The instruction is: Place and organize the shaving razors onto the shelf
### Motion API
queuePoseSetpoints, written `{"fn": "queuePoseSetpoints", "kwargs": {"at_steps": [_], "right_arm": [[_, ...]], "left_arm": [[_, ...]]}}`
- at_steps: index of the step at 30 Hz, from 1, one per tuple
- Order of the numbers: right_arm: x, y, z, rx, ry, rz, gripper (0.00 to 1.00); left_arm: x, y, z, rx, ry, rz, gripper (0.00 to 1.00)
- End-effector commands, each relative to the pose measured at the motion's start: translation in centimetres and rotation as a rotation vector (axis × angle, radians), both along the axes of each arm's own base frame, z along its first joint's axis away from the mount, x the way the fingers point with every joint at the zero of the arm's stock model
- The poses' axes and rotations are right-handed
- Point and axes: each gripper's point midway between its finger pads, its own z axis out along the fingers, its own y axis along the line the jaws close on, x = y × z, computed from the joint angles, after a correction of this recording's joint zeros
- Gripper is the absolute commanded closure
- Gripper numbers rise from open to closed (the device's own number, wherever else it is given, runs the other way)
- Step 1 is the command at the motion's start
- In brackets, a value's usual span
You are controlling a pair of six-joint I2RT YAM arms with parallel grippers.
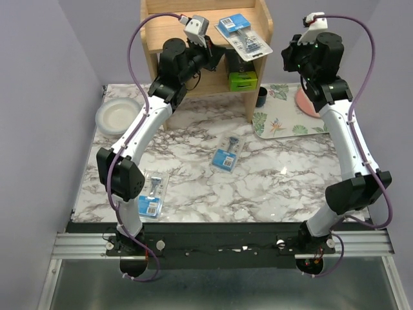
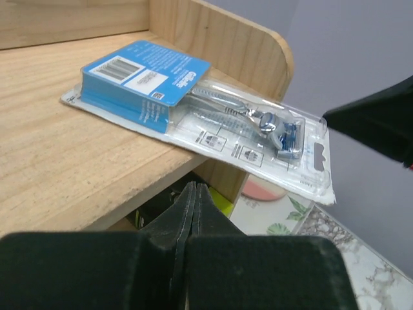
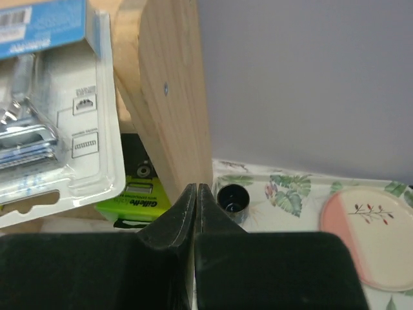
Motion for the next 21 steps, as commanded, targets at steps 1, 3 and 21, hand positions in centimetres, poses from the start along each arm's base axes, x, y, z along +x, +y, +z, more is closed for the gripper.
{"fn": "queuePoseSetpoints", "kwargs": {"at_steps": [1,3,21], "right_arm": [[0.4,1.6,-1.2,0.039,0.045,0.075,0.91],[0.8,1.8,-0.8,0.049,0.043,0.081,0.91],[2.1,6.4,-0.1,0.167,0.066,0.268,0.86]], "left_arm": [[0.8,-0.7,2.8,-0.051,-0.092,0.049,1.00],[1.3,-1.2,2.5,-0.051,-0.092,0.065,1.00],[3.0,-2.8,2.3,0.004,-0.152,0.172,1.00]]}}
